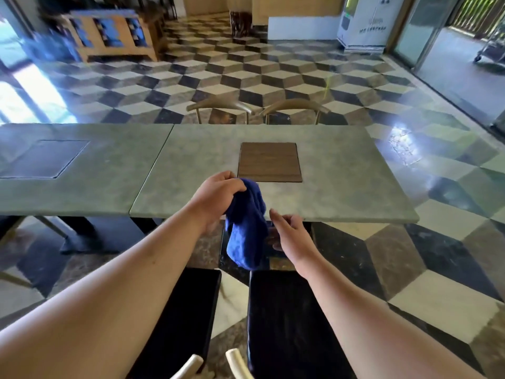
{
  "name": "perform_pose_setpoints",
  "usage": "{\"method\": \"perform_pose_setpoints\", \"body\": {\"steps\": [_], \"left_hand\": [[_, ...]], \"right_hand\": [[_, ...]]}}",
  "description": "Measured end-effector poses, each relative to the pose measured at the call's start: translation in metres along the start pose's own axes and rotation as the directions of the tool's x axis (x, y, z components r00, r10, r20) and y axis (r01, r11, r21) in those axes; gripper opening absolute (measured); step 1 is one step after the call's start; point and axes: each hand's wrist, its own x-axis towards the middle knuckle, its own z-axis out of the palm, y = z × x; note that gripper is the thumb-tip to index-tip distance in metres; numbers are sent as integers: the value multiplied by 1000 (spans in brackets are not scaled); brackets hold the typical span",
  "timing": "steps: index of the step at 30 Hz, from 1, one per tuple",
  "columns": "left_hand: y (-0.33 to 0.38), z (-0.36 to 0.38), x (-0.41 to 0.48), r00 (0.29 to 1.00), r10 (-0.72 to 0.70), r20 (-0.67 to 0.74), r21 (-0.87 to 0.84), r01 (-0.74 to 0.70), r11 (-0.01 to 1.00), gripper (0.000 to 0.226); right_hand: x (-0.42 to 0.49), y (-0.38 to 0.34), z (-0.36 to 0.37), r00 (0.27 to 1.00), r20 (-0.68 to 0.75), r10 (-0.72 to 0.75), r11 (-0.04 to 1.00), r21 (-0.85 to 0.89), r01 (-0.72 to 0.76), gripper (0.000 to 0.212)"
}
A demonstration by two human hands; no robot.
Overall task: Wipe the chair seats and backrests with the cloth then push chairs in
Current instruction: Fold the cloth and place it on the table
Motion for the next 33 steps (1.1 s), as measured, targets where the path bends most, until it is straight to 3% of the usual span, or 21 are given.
{"method": "perform_pose_setpoints", "body": {"steps": [2, 5, 7, 11, 15, 17, 19, 22, 24, 28, 31, 33], "left_hand": [[9, 0, 2, 1000, -22, 18, -95, 24, 995, 16], [18, 0, 9, 997, -37, 61, -204, 48, 978, 29], [25, -1, 13, 995, -24, 100, -264, 50, 963, 39], [38, -6, 17, 992, -3, 129, -291, 41, 956, 44], [42, -17, 22, 998, -30, 62, -231, 43, 972, 40], [39, -27, 26, 999, -42, -2, -143, 41, 989, 38], [30, -39, 30, 997, -35, -68, 59, 39, 997, 31], [9, -59, 40, 993, -10, -114, 423, 58, 904, 25], [-7, -73, 45, 990, -11, -143, 554, 89, 828, 28], [-34, -99, 57, 991, -78, -109, 629, 129, 766, 29], [-49, -111, 67, 991, -101, -87, 570, 133, 811, 23], [-54, -119, 74, 997, -65, -41, 574, 76, 815, 29]], "right_hand": [[3, 0, -3, 995, 84, 50, 998, 37, -53, 85], [12, -2, -6, 977, 209, 47, 998, -41, -40, 107], [19, -5, -4, 961, 274, 25, 999, -52, -11, 103], [34, -13, 6, 925, 361, 117, 990, 25, -135, 100], [44, -18, 15, 891, 446, 89, 956, 211, -202, 58], [49, -21, 14, 907, 418, 45, 947, 271, -172, 38], [56, -25, 7, 941, 338, 35, 942, 303, -143, 25], [68, -35, -4, 973, 233, 2, 940, 331, -82, 20], [74, -45, -9, 980, 200, 14, 948, 309, -76, 23], [85, -63, -13, 987, 159, 2, 986, 165, -29, 16], [91, -75, -12, 993, 113, 22, 999, -32, -19, 13], [94, -79, -10, 998, 55, -19, 991, -134, 26, 25]]}}
